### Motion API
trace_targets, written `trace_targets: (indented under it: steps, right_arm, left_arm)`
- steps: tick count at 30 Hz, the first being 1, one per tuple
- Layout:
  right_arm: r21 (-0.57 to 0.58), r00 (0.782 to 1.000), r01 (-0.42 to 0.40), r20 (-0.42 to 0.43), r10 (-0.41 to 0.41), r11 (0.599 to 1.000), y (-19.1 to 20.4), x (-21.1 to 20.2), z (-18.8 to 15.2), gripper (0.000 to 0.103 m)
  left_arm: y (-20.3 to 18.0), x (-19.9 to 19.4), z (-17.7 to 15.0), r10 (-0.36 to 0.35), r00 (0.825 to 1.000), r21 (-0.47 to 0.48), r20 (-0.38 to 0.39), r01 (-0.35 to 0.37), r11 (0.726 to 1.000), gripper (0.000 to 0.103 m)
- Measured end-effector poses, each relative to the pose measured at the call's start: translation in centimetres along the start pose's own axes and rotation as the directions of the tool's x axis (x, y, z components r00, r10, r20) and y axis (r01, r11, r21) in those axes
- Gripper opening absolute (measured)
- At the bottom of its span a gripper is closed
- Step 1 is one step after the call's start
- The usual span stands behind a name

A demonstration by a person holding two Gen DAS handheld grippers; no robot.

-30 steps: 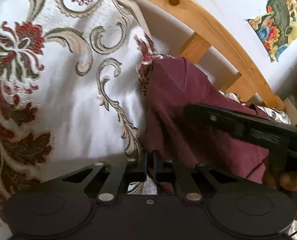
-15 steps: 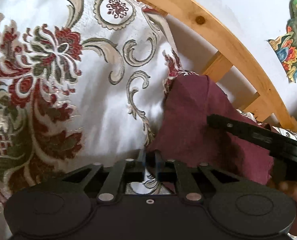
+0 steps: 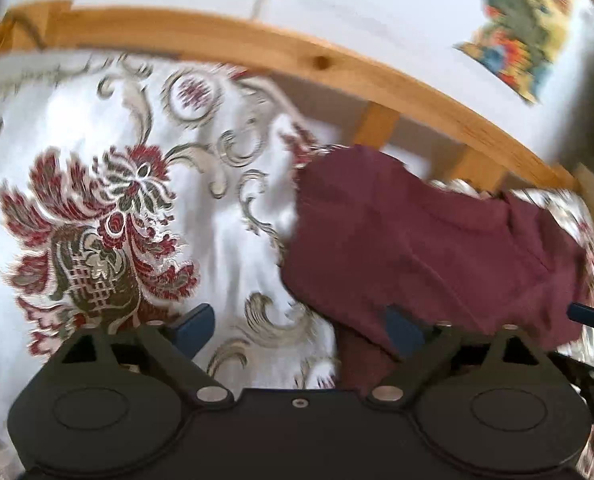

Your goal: Fold small clothes

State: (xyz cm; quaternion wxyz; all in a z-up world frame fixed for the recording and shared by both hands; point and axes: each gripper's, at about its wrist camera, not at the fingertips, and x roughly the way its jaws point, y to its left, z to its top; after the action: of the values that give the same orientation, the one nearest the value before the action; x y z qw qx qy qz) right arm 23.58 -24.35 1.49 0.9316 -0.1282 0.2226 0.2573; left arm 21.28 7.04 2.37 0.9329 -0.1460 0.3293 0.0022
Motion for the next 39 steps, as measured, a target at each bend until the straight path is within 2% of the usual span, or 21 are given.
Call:
trace_targets:
  steps: [4, 8, 12, 15, 19, 21, 26, 28, 32, 35, 37, 39]
  right_arm:
    - [0.011, 0.999, 0.049, -0.018, -0.049, 0.999, -0.3, -5.5, -4.1, 0.103]
    - [0.049, 0.994, 0.093, -0.062, -0.09, 0.994, 0.4, -9.7, -7.7, 0.103]
    - [0.1, 0.987, 0.105, -0.13, -0.092, 0.989, 1.1, -12.3, -10.8, 0.103]
    - [0.065, 0.977, 0.14, -0.172, -0.127, 0.988, 2.2, -13.6, -12.6, 0.103]
    - [0.028, 0.962, 0.179, -0.216, -0.169, 0.983, 3.4, -13.9, -14.3, 0.103]
    - [0.037, 0.957, 0.192, -0.227, -0.178, 0.981, 4.0, -13.7, -14.9, 0.103]
    - [0.062, 0.954, 0.204, -0.235, -0.184, 0.977, 4.4, -13.2, -15.7, 0.103]
    - [0.063, 0.951, 0.213, -0.24, -0.192, 0.975, 4.4, -12.9, -16.0, 0.103]
    - [0.049, 0.944, 0.239, -0.246, -0.221, 0.97, 4.6, -12.6, -16.4, 0.103]
    - [0.033, 0.938, 0.264, -0.241, -0.249, 0.964, 4.7, -12.7, -16.8, 0.103]
    - [-0.007, 0.923, 0.309, -0.237, -0.302, 0.951, 4.7, -12.7, -16.9, 0.103]
    - [-0.067, 0.901, 0.359, -0.236, -0.364, 0.931, 5.0, -12.6, -17.1, 0.103]
  left_arm:
    - [-1.8, -3.5, -2.1, -0.023, 1.0, 0.113, 0.0, 0.023, 0.993, 0.102]
    - [-3.2, -6.6, -4.9, -0.051, 0.998, 0.212, -0.031, 0.056, 0.976, 0.102]
    - [-4.0, -8.8, -8.3, -0.133, 0.986, 0.314, -0.099, 0.157, 0.936, 0.102]
    - [-4.6, -9.5, -10.9, -0.137, 0.984, 0.401, -0.117, 0.173, 0.899, 0.102]
    - [-5.5, -9.3, -14.4, -0.094, 0.989, 0.534, -0.117, 0.143, 0.833, 0.102]
    - [-5.8, -8.4, -15.7, -0.033, 0.992, 0.593, -0.123, 0.1, 0.799, 0.102]
    - [-6.5, -6.0, -17.8, 0.075, 0.991, 0.723, -0.113, 0.03, 0.69, 0.102]
    - [-6.7, -5.2, -18.0, 0.1, 0.991, 0.74, -0.091, 0.0, 0.673, 0.103]
    - [-6.8, -4.4, -17.7, 0.112, 0.993, 0.74, -0.026, -0.056, 0.67, 0.102]
    - [-7.0, -4.3, -17.9, 0.117, 0.992, 0.765, 0.036, -0.102, 0.635, 0.099]
    - [-7.1, -4.5, -18.1, 0.125, 0.989, 0.783, 0.073, -0.135, 0.607, 0.093]
    - [-7.1, -4.7, -18.1, 0.129, 0.987, 0.788, 0.095, -0.154, 0.596, 0.088]
